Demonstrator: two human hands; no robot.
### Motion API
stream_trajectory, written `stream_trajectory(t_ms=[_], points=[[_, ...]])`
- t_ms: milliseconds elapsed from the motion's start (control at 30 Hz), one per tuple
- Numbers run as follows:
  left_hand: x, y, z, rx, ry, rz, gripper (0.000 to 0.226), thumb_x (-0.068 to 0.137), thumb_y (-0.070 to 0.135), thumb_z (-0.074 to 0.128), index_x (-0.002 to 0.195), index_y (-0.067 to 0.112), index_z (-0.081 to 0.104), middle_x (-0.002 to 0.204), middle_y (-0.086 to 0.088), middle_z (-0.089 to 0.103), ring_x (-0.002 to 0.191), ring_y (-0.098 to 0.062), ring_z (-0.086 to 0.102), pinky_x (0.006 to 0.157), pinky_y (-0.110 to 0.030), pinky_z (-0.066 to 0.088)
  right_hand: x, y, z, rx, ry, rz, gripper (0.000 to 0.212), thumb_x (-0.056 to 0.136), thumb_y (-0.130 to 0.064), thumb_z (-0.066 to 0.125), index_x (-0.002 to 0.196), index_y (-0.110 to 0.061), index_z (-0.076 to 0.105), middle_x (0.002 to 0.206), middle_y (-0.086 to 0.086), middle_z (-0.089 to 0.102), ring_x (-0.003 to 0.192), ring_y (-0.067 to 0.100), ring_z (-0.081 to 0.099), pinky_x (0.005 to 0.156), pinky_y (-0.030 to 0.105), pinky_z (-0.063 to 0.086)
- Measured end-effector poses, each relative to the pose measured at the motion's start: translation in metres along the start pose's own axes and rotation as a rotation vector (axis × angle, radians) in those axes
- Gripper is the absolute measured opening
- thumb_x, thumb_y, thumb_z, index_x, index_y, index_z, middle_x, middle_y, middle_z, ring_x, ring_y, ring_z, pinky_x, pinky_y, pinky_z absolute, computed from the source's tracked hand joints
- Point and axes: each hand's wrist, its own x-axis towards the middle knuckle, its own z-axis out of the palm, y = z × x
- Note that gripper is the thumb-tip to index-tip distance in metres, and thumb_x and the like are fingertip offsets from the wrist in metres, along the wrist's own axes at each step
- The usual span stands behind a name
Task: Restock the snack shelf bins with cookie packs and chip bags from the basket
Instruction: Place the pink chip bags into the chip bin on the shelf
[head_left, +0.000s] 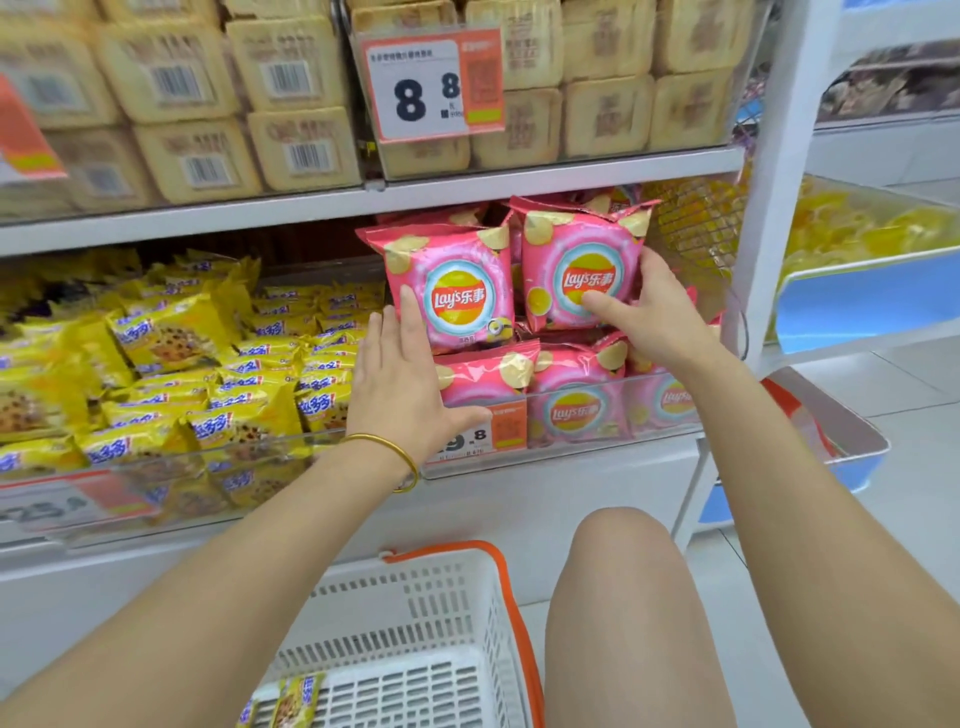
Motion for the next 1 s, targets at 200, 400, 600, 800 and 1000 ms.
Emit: stream_trajectory(t_ms=[200, 400, 600, 800, 1000], points=[[-0.004, -0.002, -0.002, 0.007, 0.006, 0.002, 0.135, 0.063, 0.066, 0.071, 0.146, 0.014, -0.022, 0.158, -0.012, -0.004, 0.146, -0.026, -0.006, 0.119, -0.037, 0.004, -0.024, -0.01, 0.013, -0.149, 0.268, -0.004, 0.092, 0.079, -0.028, 0.074, 0.148, -0.005, 0.018, 0.144, 0.014, 0.032, 0.134, 0.025, 0.032, 0.111, 0.038, 0.031], [-0.017, -0.005, -0.008, -0.025, 0.037, 0.046, 0.127, 0.069, 0.061, 0.069, 0.147, 0.013, -0.018, 0.158, -0.01, -0.006, 0.146, -0.023, -0.008, 0.119, -0.035, 0.003, -0.067, -0.032, 0.048, -0.246, 0.495, -0.198, 0.059, 0.082, -0.021, 0.07, 0.131, -0.003, 0.043, 0.123, 0.012, 0.048, 0.115, 0.023, 0.042, 0.097, 0.031, 0.035], [-0.077, -0.042, -0.017, -0.174, 0.151, 0.21, 0.089, 0.079, 0.048, 0.057, 0.146, 0.001, 0.023, 0.15, -0.016, 0.028, 0.14, -0.025, 0.022, 0.115, -0.024, 0.01, -0.118, -0.059, 0.113, -0.131, 0.169, -0.466, 0.041, 0.081, -0.019, 0.054, 0.119, -0.003, 0.054, 0.109, 0.014, 0.055, 0.102, 0.024, 0.049, 0.088, 0.032, 0.04], [-0.173, -0.16, -0.013, -0.012, -0.393, -0.062, 0.058, 0.088, 0.023, 0.06, 0.14, 0.008, 0.037, 0.148, -0.014, 0.029, 0.137, -0.027, 0.029, 0.108, -0.022, 0.016, -0.181, -0.049, 0.226, -0.371, -0.698, -0.393, 0.032, 0.09, -0.019, 0.052, 0.121, -0.018, 0.052, 0.118, 0.007, 0.054, 0.104, 0.028, 0.056, 0.084, 0.041, 0.047], [-0.187, -0.231, -0.012, 0.253, -0.853, -0.216, 0.046, 0.093, 0.032, 0.051, 0.135, 0.017, 0.041, 0.141, -0.006, 0.037, 0.129, -0.025, 0.037, 0.106, -0.037, 0.032, -0.227, 0.017, 0.346, -0.597, -1.3, -0.218, 0.039, 0.094, -0.014, 0.052, 0.132, -0.013, 0.046, 0.135, 0.015, 0.045, 0.117, 0.031, 0.049, 0.093, 0.037, 0.043]])
